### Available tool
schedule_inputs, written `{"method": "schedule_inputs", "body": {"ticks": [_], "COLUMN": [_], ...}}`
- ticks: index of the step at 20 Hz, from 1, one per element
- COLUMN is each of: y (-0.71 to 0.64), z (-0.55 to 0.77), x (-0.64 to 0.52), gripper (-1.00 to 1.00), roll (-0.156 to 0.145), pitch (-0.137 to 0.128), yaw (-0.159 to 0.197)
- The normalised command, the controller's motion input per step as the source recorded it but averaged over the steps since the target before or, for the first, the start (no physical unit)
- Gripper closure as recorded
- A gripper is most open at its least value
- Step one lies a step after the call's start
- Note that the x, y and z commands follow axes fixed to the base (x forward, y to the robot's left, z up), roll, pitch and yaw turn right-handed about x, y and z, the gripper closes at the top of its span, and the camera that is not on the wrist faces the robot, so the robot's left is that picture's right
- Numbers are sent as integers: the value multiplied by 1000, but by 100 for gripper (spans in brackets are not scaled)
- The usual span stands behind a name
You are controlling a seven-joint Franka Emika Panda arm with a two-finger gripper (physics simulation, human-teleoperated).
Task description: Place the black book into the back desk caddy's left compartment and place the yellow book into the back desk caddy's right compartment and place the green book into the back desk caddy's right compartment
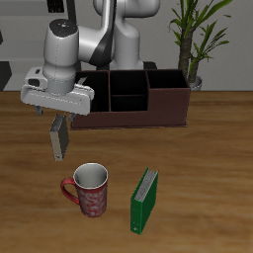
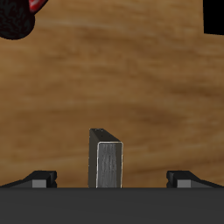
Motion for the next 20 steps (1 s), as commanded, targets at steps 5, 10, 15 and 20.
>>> {"method": "schedule_inputs", "body": {"ticks": [5, 10, 15, 20], "y": [-57, 33, -46, -26], "z": [-141, -222, -244, -205], "x": [-15, 14, 59, 43], "gripper": [-100, -100, -100, -100], "roll": [-17, 6, -15, 3], "pitch": [14, 23, 32, 30], "yaw": [-30, -10, -24, -15]}}
